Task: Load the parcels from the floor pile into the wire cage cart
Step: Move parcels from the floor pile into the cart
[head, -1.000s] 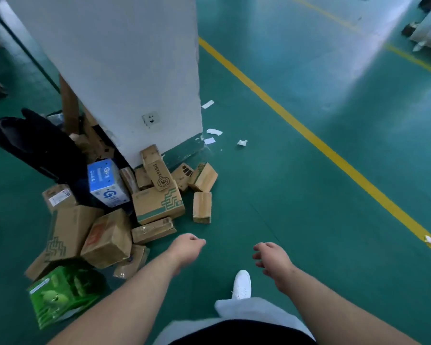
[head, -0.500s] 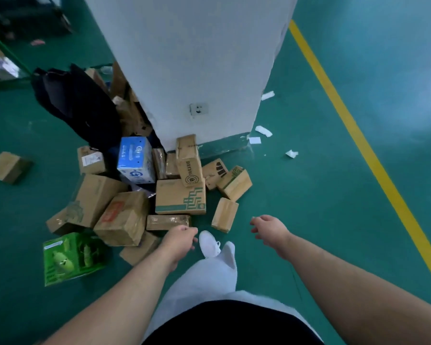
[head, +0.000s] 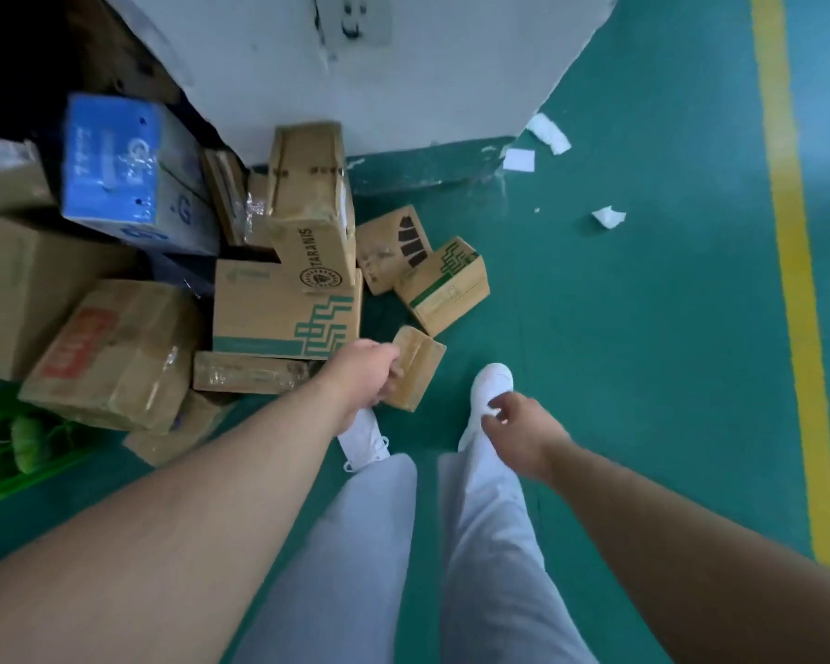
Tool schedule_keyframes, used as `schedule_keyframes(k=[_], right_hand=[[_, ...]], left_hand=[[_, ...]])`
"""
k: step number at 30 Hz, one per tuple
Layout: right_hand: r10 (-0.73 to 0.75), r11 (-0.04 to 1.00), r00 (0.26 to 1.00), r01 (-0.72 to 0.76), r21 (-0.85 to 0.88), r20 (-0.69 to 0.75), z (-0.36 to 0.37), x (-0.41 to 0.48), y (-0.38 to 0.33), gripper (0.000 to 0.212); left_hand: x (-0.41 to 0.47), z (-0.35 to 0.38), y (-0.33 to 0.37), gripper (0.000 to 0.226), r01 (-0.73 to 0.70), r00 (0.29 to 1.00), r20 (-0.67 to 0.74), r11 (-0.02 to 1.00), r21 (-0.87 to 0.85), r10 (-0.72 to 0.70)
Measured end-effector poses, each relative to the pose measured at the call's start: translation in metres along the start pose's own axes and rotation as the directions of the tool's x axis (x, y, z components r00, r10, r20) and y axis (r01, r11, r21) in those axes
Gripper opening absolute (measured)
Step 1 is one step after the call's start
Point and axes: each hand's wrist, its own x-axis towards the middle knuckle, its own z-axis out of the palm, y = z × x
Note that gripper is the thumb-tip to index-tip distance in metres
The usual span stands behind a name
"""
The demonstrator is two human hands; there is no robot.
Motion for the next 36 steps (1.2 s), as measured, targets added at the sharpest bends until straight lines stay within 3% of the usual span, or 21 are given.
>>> schedule_keyframes(k=[3,9,11,14,19,21,24,26,28,30,34,36], right_hand=[[-0.054,0.991,0.998,0.051,-0.126,-0.027,-0.017,0.103,-0.013,0.048],[-0.115,0.977,0.984,0.087,-0.195,-0.137,-0.056,0.266,-0.043,0.064],[-0.114,0.984,0.976,0.085,-0.156,-0.188,-0.064,0.313,-0.047,0.067],[-0.08,0.996,0.974,0.073,-0.041,-0.214,-0.068,0.377,-0.043,0.072],[-0.046,0.982,0.996,0.058,0.18,-0.073,-0.052,0.423,-0.024,0.081],[0.01,0.944,0.998,0.012,0.329,-0.065,-0.047,0.421,-0.014,0.084],[0.115,0.846,0.989,-0.05,0.532,-0.091,-0.052,0.395,0.009,0.059],[0.181,0.78,0.98,-0.094,0.619,-0.079,-0.06,0.356,0.025,0.059],[0.247,0.699,0.968,-0.202,0.685,0.034,-0.073,0.306,0.043,0.064],[0.291,0.621,0.937,-0.34,0.706,0.195,-0.086,0.243,0.057,0.072],[0.277,0.676,0.908,-0.417,0.608,0.314,-0.11,0.098,0.052,0.063],[0.238,0.713,0.924,-0.376,0.592,0.301,-0.123,0.038,0.034,0.059]], left_hand=[[0.084,0.016,0.002,0.018,0.077,0.997,-0.015,0.994,-0.078,-0.078],[0.211,0.044,-0.01,0.026,0.196,0.98,0.007,0.954,-0.227,-0.2],[0.25,0.055,-0.013,0.02,0.208,0.977,0.016,0.927,-0.312,-0.214],[0.304,0.072,-0.015,0.047,0.178,0.982,0.026,0.871,-0.458,-0.187],[0.342,0.092,-0.013,0.025,0.135,0.99,0.051,0.826,-0.548,-0.128],[0.334,0.1,-0.009,0.035,0.14,0.989,0.049,0.809,-0.571,-0.137],[0.301,0.113,-0.008,0.041,0.144,0.988,0.048,0.773,-0.618,-0.146],[0.264,0.118,-0.01,0.037,0.153,0.986,0.042,0.789,-0.596,-0.16],[0.218,0.118,-0.012,0.034,0.178,0.98,0.029,0.799,-0.574,-0.197],[0.157,0.114,-0.012,0.046,0.235,0.962,0.024,0.78,-0.58,-0.273],[0.016,0.096,-0.015,0.104,0.244,0.934,-0.064,0.758,-0.605,-0.352],[-0.051,0.086,-0.009,0.09,0.225,0.94,-0.048,0.721,-0.655,-0.338]])
